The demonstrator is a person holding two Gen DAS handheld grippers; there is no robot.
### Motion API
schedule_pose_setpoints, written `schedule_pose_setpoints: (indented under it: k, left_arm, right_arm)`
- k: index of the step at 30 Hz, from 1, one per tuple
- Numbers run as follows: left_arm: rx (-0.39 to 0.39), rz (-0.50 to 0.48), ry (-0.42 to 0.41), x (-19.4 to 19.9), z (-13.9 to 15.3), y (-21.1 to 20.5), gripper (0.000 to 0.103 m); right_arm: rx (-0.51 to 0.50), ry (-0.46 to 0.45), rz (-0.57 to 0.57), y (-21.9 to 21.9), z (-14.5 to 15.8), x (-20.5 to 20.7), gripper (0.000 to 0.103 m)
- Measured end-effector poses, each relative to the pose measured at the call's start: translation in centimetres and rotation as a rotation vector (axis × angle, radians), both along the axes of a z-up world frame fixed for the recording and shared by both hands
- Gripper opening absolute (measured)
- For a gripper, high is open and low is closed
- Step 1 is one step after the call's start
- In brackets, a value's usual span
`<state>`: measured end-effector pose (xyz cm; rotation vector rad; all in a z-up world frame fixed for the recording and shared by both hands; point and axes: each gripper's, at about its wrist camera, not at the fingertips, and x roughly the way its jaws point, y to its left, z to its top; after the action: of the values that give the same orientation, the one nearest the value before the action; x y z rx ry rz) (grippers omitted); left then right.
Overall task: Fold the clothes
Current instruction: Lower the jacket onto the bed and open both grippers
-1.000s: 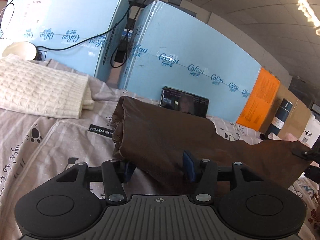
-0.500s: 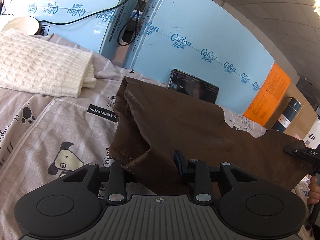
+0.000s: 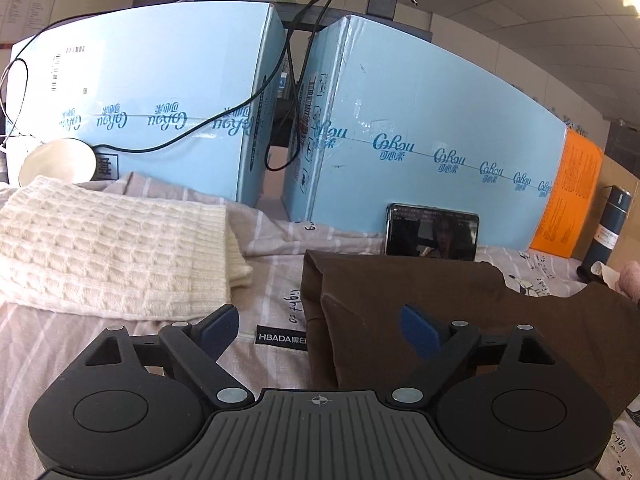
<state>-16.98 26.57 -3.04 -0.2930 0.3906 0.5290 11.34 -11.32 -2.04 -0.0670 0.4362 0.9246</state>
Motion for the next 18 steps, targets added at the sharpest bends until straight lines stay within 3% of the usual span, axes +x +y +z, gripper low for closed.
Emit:
schedule_pose_setpoints:
  k: [8, 14, 18]
  left_arm:
    - [0.039, -0.049, 0.048, 4.3, 0.3, 1.1, 0.090]
    - [0.005, -0.112, 0.101, 7.1, -0.8, 1.8, 0.090]
    - [-0.006, -0.156, 0.108, 7.9, -1.4, 1.8, 0.090]
  right_arm:
    - [-0.115, 0.029, 0.079, 3.0, -0.8, 0.9, 0.102]
    - [-0.080, -0.012, 0.204, 2.7, 0.2, -0.6, 0.102]
    - [-0.065, -0.017, 0.359, 2.9, 0.5, -2.0, 0.099]
